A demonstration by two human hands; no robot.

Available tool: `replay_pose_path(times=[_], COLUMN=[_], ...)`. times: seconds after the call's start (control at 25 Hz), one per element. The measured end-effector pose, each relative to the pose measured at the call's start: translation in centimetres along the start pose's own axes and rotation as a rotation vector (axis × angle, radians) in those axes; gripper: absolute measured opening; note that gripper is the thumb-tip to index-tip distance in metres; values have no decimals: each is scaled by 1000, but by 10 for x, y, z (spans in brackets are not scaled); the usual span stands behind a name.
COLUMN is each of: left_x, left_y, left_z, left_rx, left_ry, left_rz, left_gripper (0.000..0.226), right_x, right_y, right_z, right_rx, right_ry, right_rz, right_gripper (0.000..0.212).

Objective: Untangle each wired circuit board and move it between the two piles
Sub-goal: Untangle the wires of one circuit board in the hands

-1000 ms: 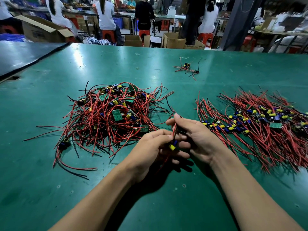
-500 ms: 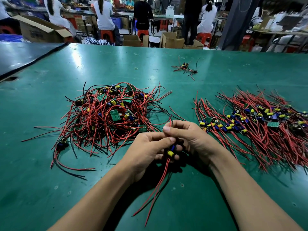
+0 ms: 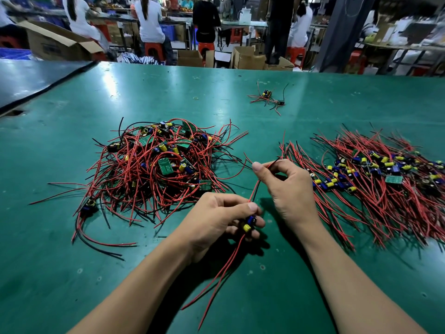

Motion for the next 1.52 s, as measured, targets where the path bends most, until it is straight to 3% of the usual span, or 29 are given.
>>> replay_pose_path(times=[0.08, 0.32, 0.48, 0.68, 0.84, 1.0, 1.36, 1.44, 1.52], left_x=[0, -2, -3, -1, 0, 2, 1, 1, 1], left_y=[0, -1, -2, -2, -2, 0, 2, 2, 2], left_z=[0, 0, 0, 0, 2, 0, -1, -1, -1], left_rx=[-2, 27, 26, 156, 134, 59, 24, 25, 19], left_ry=[14, 70, 125, 105, 112, 88, 43, 40, 27], left_rz=[-5, -55, -103, -47, -19, -18, -2, -6, -11], left_gripper=[12, 15, 17, 12, 10, 9, 12, 11, 12], right_x=[2, 7, 28, 20, 15, 4, -5, -5, -4], right_y=[2, 3, -2, 1, 0, 9, 3, 8, 13], right_z=[-2, -20, -34, -19, -15, -7, 9, 6, -1], right_rx=[1, -477, -413, -322, -175, -42, 230, 86, -255], right_ry=[-52, -183, -599, -731, -713, -551, 9, 4, -54], right_rz=[-15, -419, -501, -454, -312, -250, 50, -68, -339], right_gripper=[27, 41, 41, 47, 36, 32, 28, 40, 55])
Point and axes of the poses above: each hand's wrist, its own x-axis away from the middle knuckle, its own z-axis out of the back of the hand, y = z × x, the point moved 4 cm from there along -x, towards the middle knuckle
